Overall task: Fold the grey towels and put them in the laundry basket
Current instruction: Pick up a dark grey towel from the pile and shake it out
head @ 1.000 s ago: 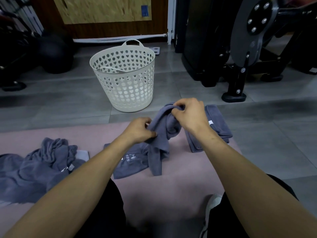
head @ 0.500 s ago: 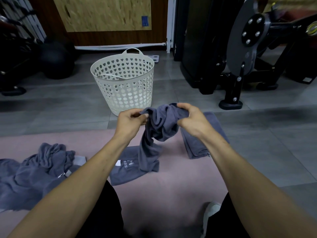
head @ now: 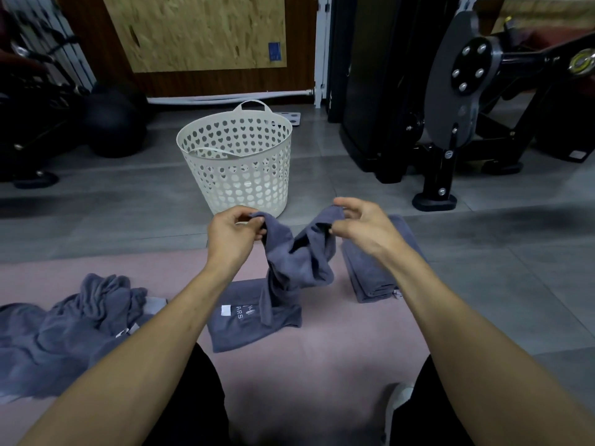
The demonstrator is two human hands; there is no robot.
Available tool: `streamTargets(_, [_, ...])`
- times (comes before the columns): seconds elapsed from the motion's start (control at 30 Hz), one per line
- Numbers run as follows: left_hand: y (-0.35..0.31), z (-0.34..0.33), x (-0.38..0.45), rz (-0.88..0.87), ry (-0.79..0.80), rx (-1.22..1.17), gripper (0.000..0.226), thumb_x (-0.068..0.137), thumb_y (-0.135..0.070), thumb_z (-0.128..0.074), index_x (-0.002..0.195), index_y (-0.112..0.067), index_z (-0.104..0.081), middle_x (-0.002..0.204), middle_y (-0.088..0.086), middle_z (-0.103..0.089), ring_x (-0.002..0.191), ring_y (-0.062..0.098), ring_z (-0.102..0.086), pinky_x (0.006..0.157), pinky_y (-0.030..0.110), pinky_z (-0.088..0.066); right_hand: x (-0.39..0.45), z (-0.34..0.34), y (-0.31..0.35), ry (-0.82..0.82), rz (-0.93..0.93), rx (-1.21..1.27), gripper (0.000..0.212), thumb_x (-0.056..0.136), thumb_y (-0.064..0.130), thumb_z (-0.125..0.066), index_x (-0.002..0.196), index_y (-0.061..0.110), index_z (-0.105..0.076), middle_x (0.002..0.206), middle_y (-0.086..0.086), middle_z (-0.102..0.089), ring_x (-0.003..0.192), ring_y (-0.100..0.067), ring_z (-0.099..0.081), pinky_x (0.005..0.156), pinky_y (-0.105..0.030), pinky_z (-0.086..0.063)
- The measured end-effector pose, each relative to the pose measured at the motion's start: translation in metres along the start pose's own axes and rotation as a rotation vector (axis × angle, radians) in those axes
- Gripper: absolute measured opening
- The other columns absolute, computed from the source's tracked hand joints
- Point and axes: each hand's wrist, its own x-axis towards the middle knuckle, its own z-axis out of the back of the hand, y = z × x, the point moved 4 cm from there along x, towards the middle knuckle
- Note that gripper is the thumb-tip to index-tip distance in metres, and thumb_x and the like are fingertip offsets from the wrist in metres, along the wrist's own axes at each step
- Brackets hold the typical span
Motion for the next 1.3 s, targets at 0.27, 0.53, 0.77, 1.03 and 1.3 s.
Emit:
streamTargets(0.27, [-0.007,0.006,0.000,-0.045,-0.079,-0.044,0.021,0.087,0.001,-0.063,0.075,-0.015,-0.069,0.067,0.005,-0.068,0.055,0.011,-0.064,0.063,0.025,-0.058,-0.013,0.004,0.011,-0.274,0.366,-0.649,0.015,0.086,0.024,-0.062,0.075,0.019,-0.070,0.077,0.002,-0.059,0.071,-0.019,-0.058,0.065,-0.037,-0.052])
streamTargets(0.53, [-0.031,0.026,0.001,0.057,-0.144,-0.016,0.020,0.085,-0.002,-0.066,0.070,-0.015,-0.068,0.069,0.008,-0.068,0.060,0.016,-0.067,0.070,0.033,-0.057,-0.025,0.003,0.033,-0.306,0.287,-0.311,0.024,0.085,0.010,-0.055,0.076,0.032,-0.059,0.071,0.005,-0.068,0.072,-0.021,-0.069,0.073,-0.043,-0.058])
streamTargets(0.77, [-0.181,0.044,0.016,-0.258,-0.204,0.004,0.014,0.089,-0.006,-0.057,0.077,-0.013,-0.056,0.073,0.004,-0.062,0.071,0.020,-0.059,0.073,0.042,-0.053,-0.053,0.030,0.167,-0.503,0.570,-0.221,0.003,0.092,0.017,-0.055,0.089,0.016,-0.055,0.086,-0.002,-0.064,0.080,-0.020,-0.061,0.071,-0.032,-0.049])
streamTargets(1.03, [-0.339,0.079,-0.002,-0.536,-0.277,-0.125,0.024,0.093,-0.011,-0.058,0.074,-0.024,-0.051,0.072,-0.004,-0.057,0.068,0.009,-0.053,0.065,0.027,-0.044,-0.110,0.045,0.309,-0.618,0.887,-0.124,0.006,0.095,0.015,-0.053,0.090,0.011,-0.053,0.087,0.000,-0.059,0.081,-0.017,-0.057,0.067,-0.021,-0.037])
streamTargets(1.3, [-0.410,0.131,-0.018,-0.652,-0.347,-0.072,0.011,0.091,-0.011,-0.060,0.082,-0.015,-0.056,0.078,0.003,-0.062,0.077,0.018,-0.060,0.072,0.032,-0.049,-0.138,0.050,0.370,-0.629,0.908,-0.065,0.012,0.095,0.019,-0.052,0.089,0.009,-0.053,0.087,-0.005,-0.062,0.083,-0.024,-0.060,0.075,-0.037,-0.048])
